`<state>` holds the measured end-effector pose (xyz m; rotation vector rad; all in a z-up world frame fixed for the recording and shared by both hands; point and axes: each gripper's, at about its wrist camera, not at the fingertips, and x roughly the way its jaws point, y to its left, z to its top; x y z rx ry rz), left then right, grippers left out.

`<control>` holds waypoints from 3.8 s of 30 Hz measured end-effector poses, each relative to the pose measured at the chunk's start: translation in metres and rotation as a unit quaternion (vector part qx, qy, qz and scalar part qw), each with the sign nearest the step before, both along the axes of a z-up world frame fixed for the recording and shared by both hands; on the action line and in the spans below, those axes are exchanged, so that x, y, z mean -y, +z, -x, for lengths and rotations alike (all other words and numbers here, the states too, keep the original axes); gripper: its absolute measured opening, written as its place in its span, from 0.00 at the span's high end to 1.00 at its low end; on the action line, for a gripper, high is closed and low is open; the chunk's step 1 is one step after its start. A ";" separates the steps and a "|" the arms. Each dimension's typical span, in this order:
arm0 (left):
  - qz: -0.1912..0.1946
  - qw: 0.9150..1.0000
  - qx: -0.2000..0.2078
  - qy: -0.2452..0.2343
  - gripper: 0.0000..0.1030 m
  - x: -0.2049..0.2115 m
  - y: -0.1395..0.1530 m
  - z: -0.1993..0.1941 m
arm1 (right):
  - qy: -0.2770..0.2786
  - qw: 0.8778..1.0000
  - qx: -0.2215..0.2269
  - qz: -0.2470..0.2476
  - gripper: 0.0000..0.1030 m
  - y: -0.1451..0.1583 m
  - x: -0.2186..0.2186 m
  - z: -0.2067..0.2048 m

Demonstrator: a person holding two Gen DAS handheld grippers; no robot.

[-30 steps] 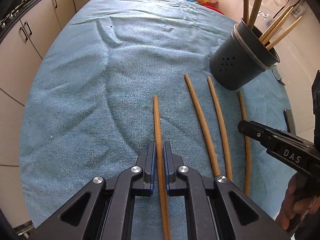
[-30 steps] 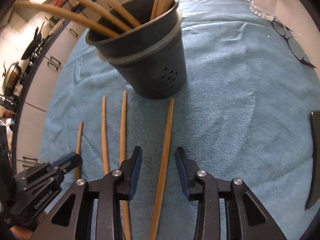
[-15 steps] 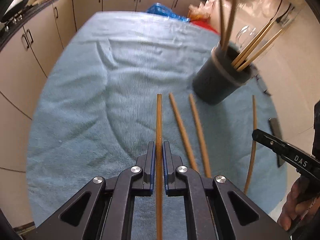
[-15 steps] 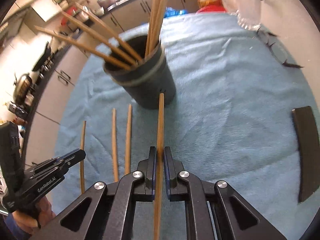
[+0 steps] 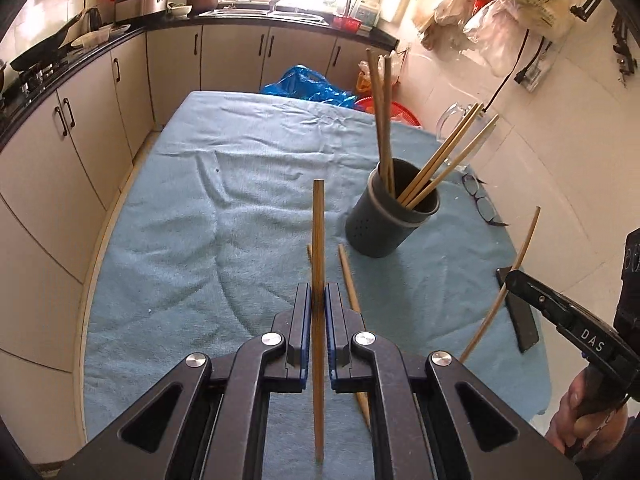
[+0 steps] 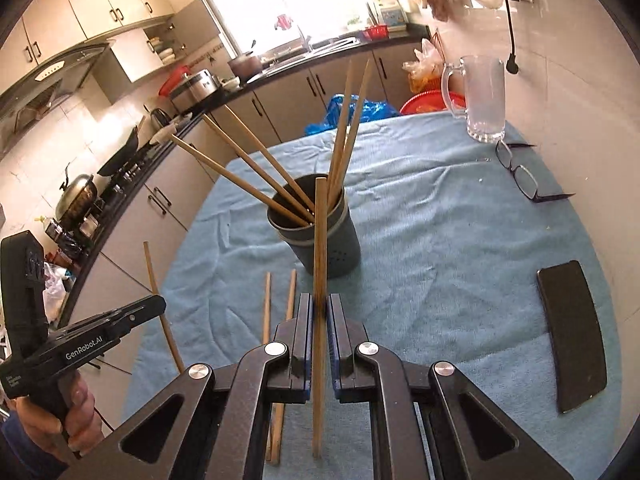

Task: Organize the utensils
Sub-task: 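Lift the left gripper's chopstick over the black cup while the right gripper carries its chopstick there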

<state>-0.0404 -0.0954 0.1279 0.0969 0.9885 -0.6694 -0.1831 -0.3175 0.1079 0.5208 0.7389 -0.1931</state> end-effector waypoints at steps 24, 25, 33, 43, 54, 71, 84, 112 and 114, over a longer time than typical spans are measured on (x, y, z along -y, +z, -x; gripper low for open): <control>0.018 1.000 0.018 0.003 0.94 -0.005 0.021 0.010 | -0.014 0.999 0.028 -0.005 0.93 0.016 0.005 0.021; 0.019 1.000 0.018 0.003 0.94 -0.005 0.022 0.010 | -0.015 0.999 0.029 -0.005 0.93 0.016 0.007 0.021; 0.025 0.999 0.026 0.007 0.94 -0.005 0.032 0.009 | -0.020 0.999 0.041 -0.004 0.93 0.025 0.012 0.025; 0.032 0.999 0.033 0.009 0.94 -0.002 0.043 0.009 | -0.030 0.998 0.051 -0.009 0.93 0.033 0.019 0.032; 0.038 0.999 0.035 0.004 0.94 0.001 0.053 0.007 | -0.047 0.997 0.062 -0.024 0.93 0.040 0.030 0.041; 0.041 0.998 0.038 -0.003 0.94 0.006 0.057 0.010 | -0.058 0.995 0.070 -0.032 0.93 0.044 0.040 0.046; 0.045 0.998 0.040 -0.008 0.94 0.010 0.061 0.014 | -0.062 0.995 0.071 -0.032 0.93 0.047 0.044 0.051; 0.073 0.993 0.091 -0.030 0.94 0.041 0.120 0.000 | -0.072 0.991 0.109 -0.035 0.93 0.086 0.066 0.043; 0.074 0.992 0.099 -0.032 0.94 0.045 0.127 -0.002 | -0.070 0.990 0.115 -0.033 0.93 0.094 0.070 0.037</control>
